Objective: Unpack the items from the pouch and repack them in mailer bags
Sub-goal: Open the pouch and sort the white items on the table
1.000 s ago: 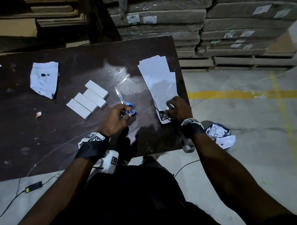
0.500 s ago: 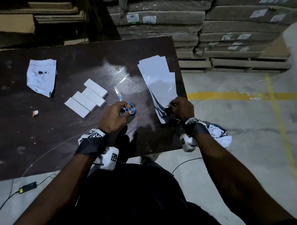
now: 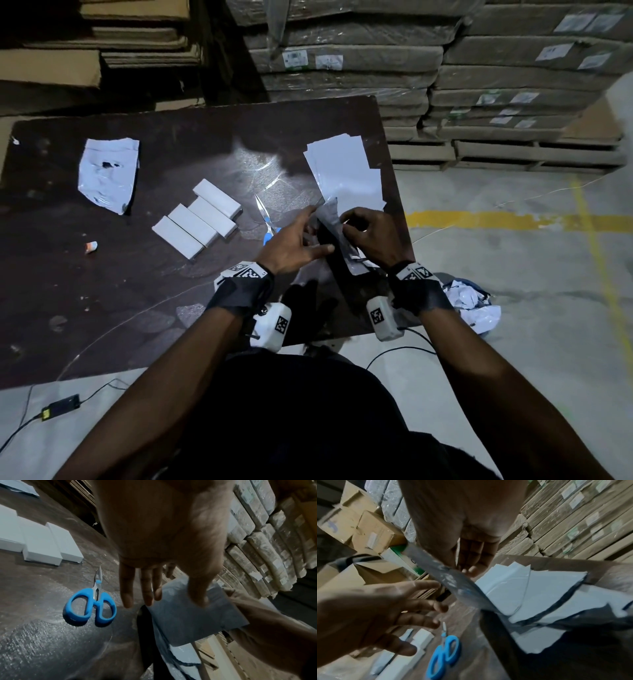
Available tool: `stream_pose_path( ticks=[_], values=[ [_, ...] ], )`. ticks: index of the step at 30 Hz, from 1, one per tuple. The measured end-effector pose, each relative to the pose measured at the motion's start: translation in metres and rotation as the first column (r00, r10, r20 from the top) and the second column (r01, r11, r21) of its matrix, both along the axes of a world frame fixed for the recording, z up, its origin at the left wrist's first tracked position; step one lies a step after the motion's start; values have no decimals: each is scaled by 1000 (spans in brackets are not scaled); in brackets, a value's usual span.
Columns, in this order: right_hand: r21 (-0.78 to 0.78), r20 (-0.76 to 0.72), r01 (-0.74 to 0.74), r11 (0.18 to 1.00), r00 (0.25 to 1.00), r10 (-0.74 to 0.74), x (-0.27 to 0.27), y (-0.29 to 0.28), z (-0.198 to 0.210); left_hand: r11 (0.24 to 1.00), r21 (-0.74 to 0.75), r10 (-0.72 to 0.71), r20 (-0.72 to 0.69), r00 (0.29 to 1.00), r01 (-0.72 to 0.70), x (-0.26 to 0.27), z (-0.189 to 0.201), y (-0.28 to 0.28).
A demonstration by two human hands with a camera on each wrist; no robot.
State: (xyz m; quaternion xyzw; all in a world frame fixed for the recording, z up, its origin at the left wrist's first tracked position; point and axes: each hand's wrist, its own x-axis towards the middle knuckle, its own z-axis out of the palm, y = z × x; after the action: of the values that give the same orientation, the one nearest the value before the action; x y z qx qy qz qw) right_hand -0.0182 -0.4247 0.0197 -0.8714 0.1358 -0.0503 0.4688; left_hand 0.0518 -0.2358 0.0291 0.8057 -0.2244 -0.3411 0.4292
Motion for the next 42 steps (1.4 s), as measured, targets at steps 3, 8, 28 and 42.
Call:
stream_pose_path(
  ticks=[3,8,28,42],
  values=[
    [-48,-51,7,999,999,-9,-7,-9,-2,990,131,-74,102,992,61,9,-12,-7],
    [-131,-38,70,989,996,-76,-23,-30,-2,990,96,-114,176,978,99,16,-36,-29],
    [-176,-37,279,944,956,-290,-39,-52,-9,881,411,-409,413,814,234,23,-61,-51],
    [-117,238,487,865,860,-452,-51,-73,31,839,444,-523,500,690,314,29,-80,-59]
  ],
)
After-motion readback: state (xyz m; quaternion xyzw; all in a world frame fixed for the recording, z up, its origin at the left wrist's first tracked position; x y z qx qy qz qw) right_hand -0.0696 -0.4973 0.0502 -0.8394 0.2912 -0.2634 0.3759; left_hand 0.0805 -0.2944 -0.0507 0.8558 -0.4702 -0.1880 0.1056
